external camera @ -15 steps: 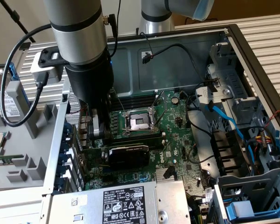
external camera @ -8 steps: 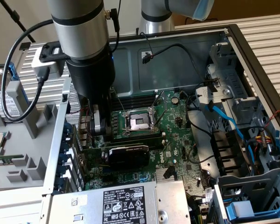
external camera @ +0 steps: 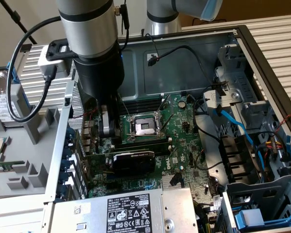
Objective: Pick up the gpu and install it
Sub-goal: 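Press down on the gpu until it lock into place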
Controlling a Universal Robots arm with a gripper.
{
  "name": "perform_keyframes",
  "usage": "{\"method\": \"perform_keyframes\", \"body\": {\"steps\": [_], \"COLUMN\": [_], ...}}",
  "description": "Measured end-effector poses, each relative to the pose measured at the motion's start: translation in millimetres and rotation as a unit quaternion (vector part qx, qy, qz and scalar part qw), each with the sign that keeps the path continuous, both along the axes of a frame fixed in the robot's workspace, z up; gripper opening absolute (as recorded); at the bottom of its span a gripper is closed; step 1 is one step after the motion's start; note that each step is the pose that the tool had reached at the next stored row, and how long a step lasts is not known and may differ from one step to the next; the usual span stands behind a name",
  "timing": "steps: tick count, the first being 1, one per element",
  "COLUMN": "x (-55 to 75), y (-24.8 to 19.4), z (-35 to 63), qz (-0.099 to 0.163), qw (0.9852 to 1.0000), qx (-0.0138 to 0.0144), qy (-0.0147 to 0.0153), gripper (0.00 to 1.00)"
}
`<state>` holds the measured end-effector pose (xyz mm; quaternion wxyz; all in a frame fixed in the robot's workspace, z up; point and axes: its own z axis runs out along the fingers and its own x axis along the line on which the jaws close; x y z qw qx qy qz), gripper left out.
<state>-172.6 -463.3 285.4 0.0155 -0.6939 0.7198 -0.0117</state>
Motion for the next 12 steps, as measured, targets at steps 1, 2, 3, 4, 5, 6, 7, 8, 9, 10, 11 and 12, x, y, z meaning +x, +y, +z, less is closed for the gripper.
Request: {"method": "perform_keyframes", "body": {"steps": [1,2,3,4,5,6,7,8,9,10,11,12], "x": [1.7,2.0,2.0,2.0,2.0,2.0,2.0,2.1,2.1,2.2,2.2,2.2], "y": [0.0,0.0,0.0,0.0,0.0,0.0,0.0,0.0,0.0,0.0,0.0,0.0], "z": [0.0,0.0,0.0,0.0,0.0,0.0,0.0,0.0,0.0,0.0,0.0,0.0], "qz": [0.000,-0.001,-0.001,-0.001,-0.001,-0.001,-0.001,-0.002,-0.004,-0.011,-0.019,-0.026], "qw": [1.0000,1.0000,1.0000,1.0000,1.0000,1.0000,1.0000,1.0000,1.0000,0.9999,0.9998,0.9997], "qx": [0.0000,0.0000,0.0000,0.0000,0.0000,0.0000,0.0000,0.0000,0.0000,0.0000,0.0000,0.0000], "qy": [0.0000,0.0000,0.0000,0.0000,0.0000,0.0000,0.0000,0.0000,0.0000,0.0000,0.0000,0.0000], "gripper": [0.11,0.11,0.11,0.11,0.11,0.11,0.11,0.11,0.11,0.11,0.11,0.11]}}
